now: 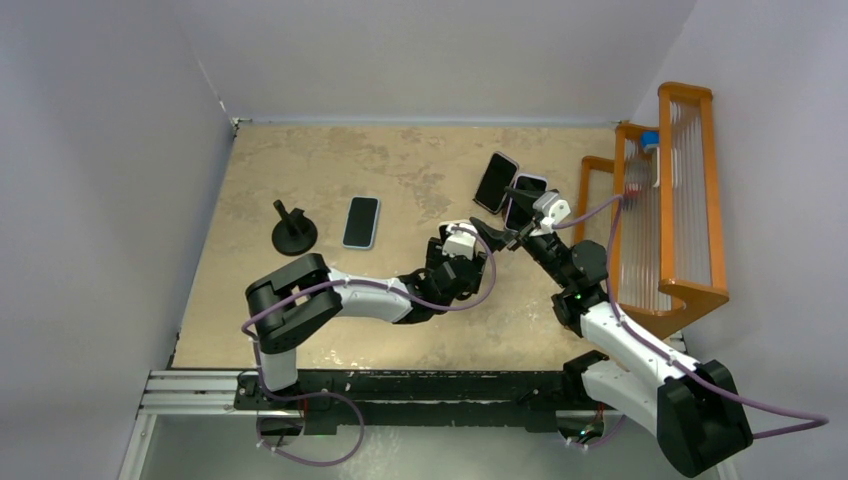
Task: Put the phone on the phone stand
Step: Move the phone stand with the phone to the center of the board.
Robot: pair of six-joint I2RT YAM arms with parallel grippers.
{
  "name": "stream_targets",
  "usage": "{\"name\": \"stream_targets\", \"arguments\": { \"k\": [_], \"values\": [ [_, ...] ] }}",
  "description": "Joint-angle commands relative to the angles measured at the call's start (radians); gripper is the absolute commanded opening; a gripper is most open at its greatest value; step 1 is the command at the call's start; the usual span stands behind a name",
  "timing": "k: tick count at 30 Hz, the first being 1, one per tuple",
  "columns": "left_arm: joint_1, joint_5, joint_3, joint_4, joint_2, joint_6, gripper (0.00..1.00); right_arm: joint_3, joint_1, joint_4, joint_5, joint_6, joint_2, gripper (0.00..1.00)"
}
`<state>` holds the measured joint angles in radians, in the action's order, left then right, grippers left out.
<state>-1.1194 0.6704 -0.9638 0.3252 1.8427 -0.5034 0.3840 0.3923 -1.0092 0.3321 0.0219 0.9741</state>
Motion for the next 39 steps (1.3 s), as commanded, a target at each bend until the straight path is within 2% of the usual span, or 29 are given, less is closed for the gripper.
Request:
{"name": "stream_targets", "arguments": {
  "k": [1,5,8,10,11,15,20,31,39],
  "values": [
    [0.009,0.019,-0.007,0.086,-0.059,0.119,0.73,0.002,0.003,-0.054,0.015,-0.012,0.0,0.99],
    [0.009,0.009,-0.023,0.091,-0.064,0.152,0.75,0.002,0.004,-0.054,0.019,-0.012,0.001,0.99],
    [0.009,0.012,-0.046,0.056,-0.064,0.128,0.88,0.002,0.004,-0.053,0.022,-0.014,0.002,0.99],
    [0.009,0.008,-0.062,0.011,-0.068,0.061,0.98,0.002,0.003,-0.052,0.023,-0.014,0.0,0.99],
    [0.009,0.003,-0.069,-0.011,-0.071,0.04,1.0,0.001,0.003,-0.051,0.024,-0.015,-0.001,0.99],
    [0.009,-0.03,-0.072,-0.072,-0.093,-0.112,1.0,0.0,0.004,-0.052,0.027,-0.014,-0.003,0.99],
    [0.009,-0.046,-0.081,-0.096,-0.087,-0.212,1.0,-0.002,0.004,-0.051,0.037,-0.014,-0.014,0.99],
    [0.038,-0.034,-0.161,-0.209,-0.029,-0.31,1.0,-0.004,0.003,-0.042,0.045,-0.018,-0.033,0.99],
    [0.068,-0.022,-0.173,-0.244,0.005,-0.31,0.97,-0.003,0.004,-0.043,0.053,-0.017,-0.032,0.99]
  ]
}}
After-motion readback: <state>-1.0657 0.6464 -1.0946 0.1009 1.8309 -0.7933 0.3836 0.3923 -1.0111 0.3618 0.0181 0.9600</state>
